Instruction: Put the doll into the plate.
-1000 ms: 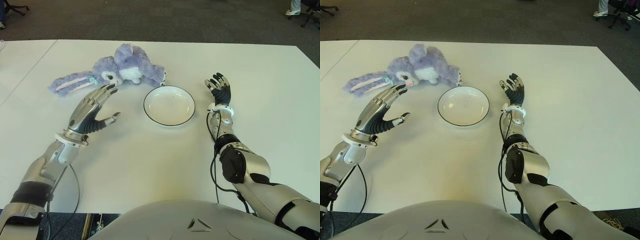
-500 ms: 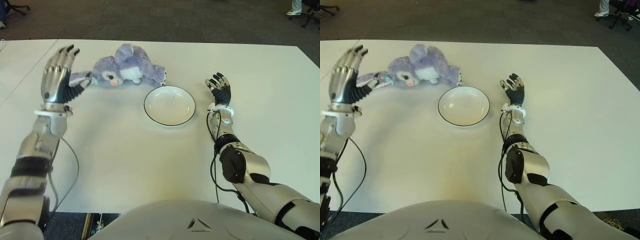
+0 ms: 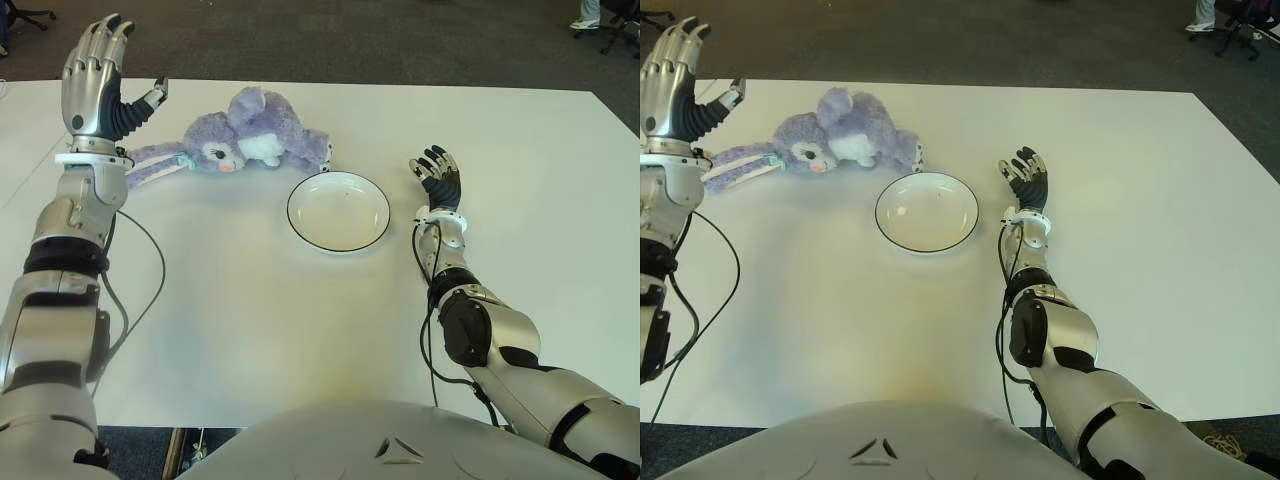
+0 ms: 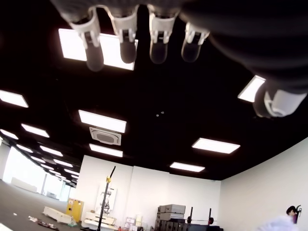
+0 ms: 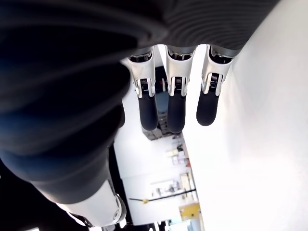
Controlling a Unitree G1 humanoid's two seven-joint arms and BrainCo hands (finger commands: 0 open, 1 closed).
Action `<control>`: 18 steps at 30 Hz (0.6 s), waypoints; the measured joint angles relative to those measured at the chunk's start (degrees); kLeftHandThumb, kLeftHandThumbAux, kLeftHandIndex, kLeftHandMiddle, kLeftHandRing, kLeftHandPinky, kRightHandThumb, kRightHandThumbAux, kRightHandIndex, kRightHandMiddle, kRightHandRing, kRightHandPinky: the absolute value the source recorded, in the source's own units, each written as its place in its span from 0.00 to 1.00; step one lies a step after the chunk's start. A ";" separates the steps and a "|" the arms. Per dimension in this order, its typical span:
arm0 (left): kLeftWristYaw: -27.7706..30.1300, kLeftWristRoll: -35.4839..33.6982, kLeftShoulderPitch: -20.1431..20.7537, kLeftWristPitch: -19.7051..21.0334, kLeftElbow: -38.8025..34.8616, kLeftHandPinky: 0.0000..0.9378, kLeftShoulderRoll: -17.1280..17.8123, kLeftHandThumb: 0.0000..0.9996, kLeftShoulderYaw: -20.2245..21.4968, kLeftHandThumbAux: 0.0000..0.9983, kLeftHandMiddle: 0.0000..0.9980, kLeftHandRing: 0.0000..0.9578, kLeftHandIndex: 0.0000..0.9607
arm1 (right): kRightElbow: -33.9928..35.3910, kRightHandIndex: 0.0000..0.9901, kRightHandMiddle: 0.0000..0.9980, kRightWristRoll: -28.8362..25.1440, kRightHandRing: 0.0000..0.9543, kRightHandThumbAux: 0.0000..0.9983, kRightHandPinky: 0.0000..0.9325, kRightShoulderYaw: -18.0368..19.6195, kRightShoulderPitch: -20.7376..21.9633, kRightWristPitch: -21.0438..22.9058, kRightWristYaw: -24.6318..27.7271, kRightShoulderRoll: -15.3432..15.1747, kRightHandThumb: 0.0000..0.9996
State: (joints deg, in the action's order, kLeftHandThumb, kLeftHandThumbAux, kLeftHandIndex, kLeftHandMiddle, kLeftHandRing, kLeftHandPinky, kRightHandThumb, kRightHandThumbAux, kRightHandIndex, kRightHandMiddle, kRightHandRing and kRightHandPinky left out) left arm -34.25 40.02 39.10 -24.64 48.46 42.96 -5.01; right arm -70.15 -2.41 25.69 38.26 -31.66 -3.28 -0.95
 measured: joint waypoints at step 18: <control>4.19 3.88 23.78 8.23 23.12 0.16 -5.46 0.34 -11.86 0.24 0.11 0.14 0.00 | 0.00 0.19 0.21 0.04 0.22 0.88 0.24 -0.02 0.05 0.00 -0.06 -0.06 0.31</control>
State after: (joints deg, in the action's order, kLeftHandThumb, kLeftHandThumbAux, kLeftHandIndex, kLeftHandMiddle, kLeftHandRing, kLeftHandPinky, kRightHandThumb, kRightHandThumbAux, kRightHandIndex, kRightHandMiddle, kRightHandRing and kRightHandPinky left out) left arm -30.06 43.90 62.88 -16.41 71.58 37.51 -16.87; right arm -70.15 -2.38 25.66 38.31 -31.66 -3.33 -1.01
